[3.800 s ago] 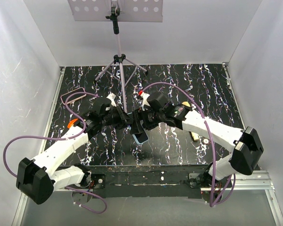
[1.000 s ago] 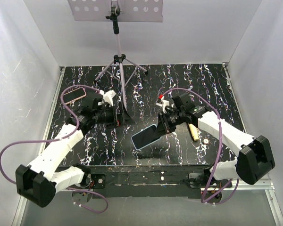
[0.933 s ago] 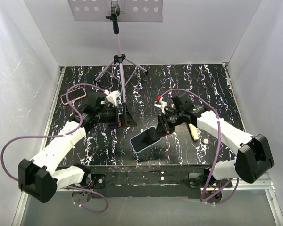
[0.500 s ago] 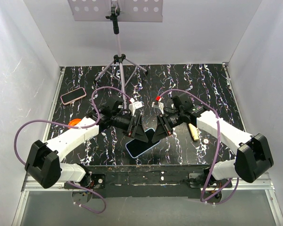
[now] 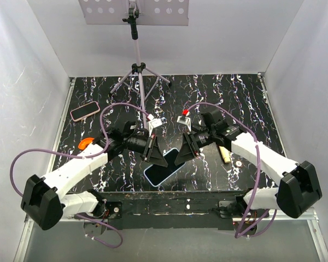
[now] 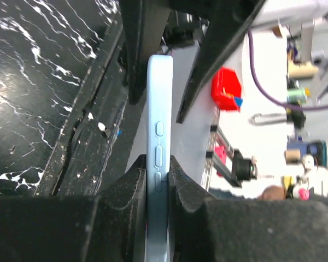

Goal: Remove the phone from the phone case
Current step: Pick up the phone at the center of the board.

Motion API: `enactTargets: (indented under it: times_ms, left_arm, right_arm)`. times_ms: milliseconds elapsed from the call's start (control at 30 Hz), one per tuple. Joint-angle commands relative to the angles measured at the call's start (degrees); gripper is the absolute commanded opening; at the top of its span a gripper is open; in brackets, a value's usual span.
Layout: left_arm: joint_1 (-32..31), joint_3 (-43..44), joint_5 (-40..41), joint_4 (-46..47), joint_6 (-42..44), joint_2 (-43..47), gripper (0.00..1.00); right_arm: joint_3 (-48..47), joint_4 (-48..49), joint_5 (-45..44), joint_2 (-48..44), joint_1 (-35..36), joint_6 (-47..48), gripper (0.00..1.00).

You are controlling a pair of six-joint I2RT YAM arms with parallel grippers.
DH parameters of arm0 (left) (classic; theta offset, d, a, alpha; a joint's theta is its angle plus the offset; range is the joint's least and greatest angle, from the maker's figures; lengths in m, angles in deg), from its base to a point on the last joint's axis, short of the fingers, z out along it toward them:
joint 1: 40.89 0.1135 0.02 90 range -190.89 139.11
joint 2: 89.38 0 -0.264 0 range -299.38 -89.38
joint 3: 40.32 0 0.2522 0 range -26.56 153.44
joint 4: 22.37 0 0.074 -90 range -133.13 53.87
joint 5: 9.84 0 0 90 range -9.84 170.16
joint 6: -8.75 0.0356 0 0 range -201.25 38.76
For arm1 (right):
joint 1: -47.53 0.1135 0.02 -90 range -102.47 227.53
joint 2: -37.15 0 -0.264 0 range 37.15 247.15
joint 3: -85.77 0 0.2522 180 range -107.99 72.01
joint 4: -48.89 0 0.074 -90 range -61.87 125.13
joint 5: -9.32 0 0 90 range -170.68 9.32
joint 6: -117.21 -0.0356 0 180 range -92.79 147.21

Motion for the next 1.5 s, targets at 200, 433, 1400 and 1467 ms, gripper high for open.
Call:
enactTargets:
  times_ms: [200,433,1400,1467]
  left_arm:
    - [-0.12,-5.5,13.69,27.04,-27.41,10.24,0.0]
    - [-0.12,-6.83,13.34,34.97,-34.28,9.54,0.0]
    - [-0.2,-7.26,19.93,39.01,-39.73,9.19,0.0]
    - [-0.2,-7.96,20.81,39.62,-40.35,9.45,0.0]
  right_arm:
    - [17.57,55.78,-11.87,-9.33,-1.16,-46.44,0.61]
    - [22.77,82.61,-17.75,-5.12,-1.25,-66.5,0.52]
    - [26.56,91.53,-30.77,-0.98,-1.16,-71.97,0.33]
    - [26.12,89.24,-31.29,-1.59,-1.16,-71.53,0.26]
